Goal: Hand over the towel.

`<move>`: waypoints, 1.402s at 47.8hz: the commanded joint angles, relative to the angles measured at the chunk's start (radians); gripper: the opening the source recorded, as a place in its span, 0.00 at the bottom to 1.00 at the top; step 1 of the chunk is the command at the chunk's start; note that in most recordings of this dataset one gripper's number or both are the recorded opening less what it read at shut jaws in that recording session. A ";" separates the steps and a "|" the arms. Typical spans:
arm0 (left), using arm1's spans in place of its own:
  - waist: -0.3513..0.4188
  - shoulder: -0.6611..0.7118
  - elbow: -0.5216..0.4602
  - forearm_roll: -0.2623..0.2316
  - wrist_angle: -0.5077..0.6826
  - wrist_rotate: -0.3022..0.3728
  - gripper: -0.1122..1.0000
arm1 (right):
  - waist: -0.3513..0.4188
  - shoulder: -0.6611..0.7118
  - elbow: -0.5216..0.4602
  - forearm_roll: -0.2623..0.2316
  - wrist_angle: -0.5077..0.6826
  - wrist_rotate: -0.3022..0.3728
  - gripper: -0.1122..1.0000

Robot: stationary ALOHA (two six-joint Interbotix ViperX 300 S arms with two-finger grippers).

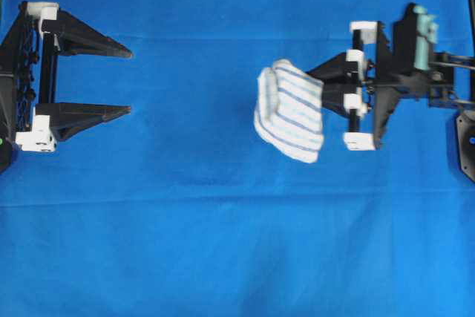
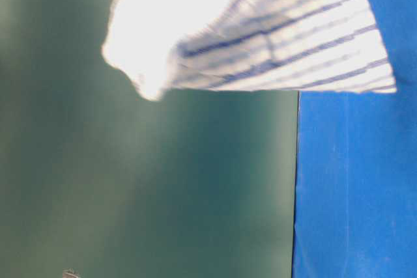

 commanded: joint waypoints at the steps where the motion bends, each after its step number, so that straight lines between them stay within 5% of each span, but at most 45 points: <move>1: -0.003 -0.002 -0.014 0.000 -0.012 -0.002 0.91 | -0.021 0.052 -0.060 -0.002 0.048 -0.005 0.20; 25: -0.003 0.015 -0.017 0.002 -0.023 0.003 0.91 | -0.063 0.526 -0.267 -0.029 0.167 -0.015 0.20; 58: -0.003 0.031 -0.015 0.000 -0.023 0.005 0.91 | -0.061 0.580 -0.296 -0.020 0.230 0.003 0.21; 67: -0.003 0.029 -0.015 0.000 -0.023 0.005 0.91 | -0.055 0.502 -0.281 -0.020 0.256 0.002 0.64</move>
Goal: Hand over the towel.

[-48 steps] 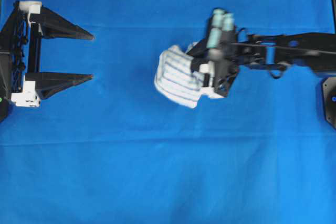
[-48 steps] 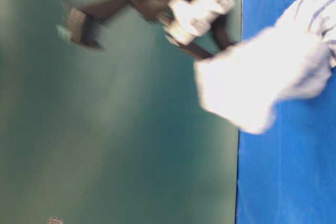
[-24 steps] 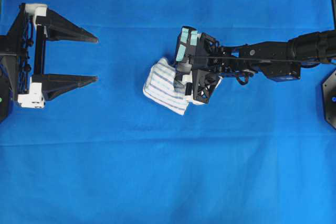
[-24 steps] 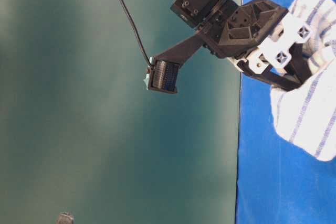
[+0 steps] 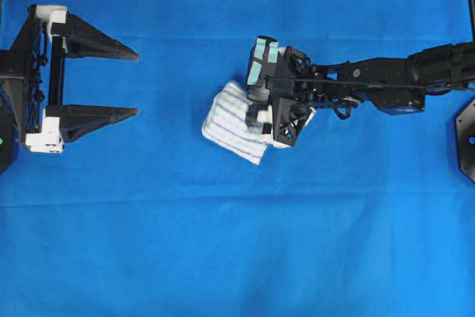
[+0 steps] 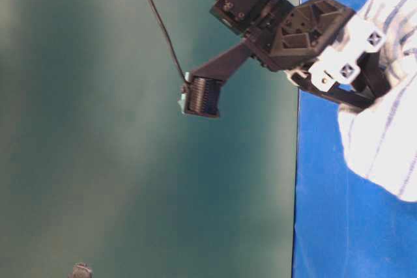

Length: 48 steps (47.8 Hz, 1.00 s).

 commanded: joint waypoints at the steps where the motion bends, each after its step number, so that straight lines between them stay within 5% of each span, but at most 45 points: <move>1: -0.003 -0.002 -0.015 0.002 -0.009 0.002 0.91 | 0.003 -0.081 0.003 0.003 0.003 0.002 0.68; 4: -0.003 -0.002 -0.017 0.000 -0.011 0.000 0.91 | 0.005 -0.137 0.011 0.003 0.008 0.002 0.75; 20: -0.003 -0.002 -0.015 0.000 -0.014 0.000 0.90 | 0.017 -0.463 0.098 0.000 -0.006 0.000 0.73; 30: -0.003 -0.002 -0.014 0.002 -0.025 0.002 0.90 | 0.058 -0.638 0.199 -0.002 -0.152 -0.005 0.73; 48: -0.003 0.000 -0.005 0.000 -0.029 0.002 0.90 | 0.075 -0.713 0.279 -0.002 -0.262 -0.005 0.73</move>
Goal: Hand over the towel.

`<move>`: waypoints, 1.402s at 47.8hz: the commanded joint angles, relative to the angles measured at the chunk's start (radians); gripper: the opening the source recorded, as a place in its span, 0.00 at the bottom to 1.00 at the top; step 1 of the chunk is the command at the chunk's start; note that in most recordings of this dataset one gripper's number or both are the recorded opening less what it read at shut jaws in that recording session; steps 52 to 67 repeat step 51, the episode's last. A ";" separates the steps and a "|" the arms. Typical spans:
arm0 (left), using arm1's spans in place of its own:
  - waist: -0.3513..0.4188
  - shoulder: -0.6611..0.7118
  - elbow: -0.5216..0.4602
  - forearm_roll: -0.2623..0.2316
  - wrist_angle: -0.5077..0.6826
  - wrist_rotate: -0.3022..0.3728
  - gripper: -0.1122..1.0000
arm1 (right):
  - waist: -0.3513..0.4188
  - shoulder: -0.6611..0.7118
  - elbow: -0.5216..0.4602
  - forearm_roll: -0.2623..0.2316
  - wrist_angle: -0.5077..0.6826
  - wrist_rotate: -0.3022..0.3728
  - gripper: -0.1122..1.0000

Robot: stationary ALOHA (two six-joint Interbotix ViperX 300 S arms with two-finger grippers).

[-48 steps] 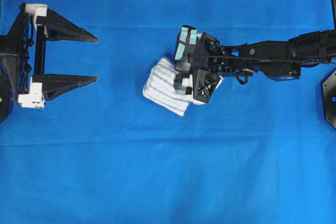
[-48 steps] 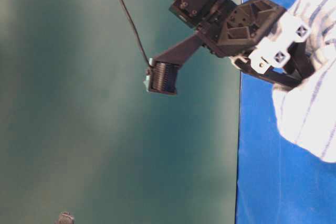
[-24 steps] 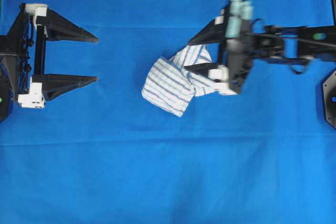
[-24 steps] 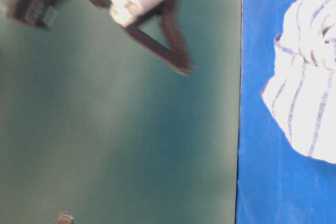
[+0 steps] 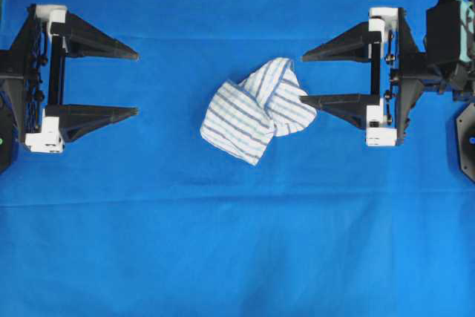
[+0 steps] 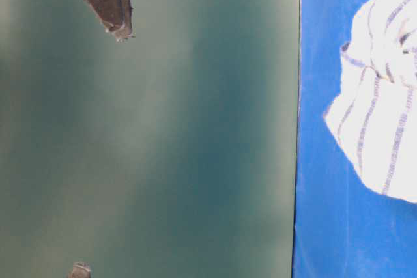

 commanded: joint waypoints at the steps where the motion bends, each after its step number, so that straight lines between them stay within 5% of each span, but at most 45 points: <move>1: -0.003 -0.003 -0.011 0.000 -0.009 0.002 0.90 | 0.002 0.000 -0.009 0.000 -0.014 -0.002 0.73; 14: -0.003 -0.040 -0.002 -0.003 0.026 -0.012 0.90 | 0.002 -0.054 0.012 0.002 0.011 0.002 0.73; 25: -0.003 -0.193 0.041 -0.003 0.156 -0.012 0.90 | 0.005 -0.296 0.083 0.012 0.158 0.006 0.73; 45: -0.003 -0.591 0.295 0.003 0.265 0.008 0.90 | 0.009 -0.698 0.359 -0.002 0.232 0.000 0.73; 51: -0.003 -0.672 0.357 0.002 0.298 0.005 0.90 | 0.009 -0.749 0.457 0.002 0.210 0.000 0.73; 67: -0.003 -0.672 0.357 0.002 0.298 0.005 0.90 | 0.009 -0.749 0.457 0.002 0.210 0.000 0.73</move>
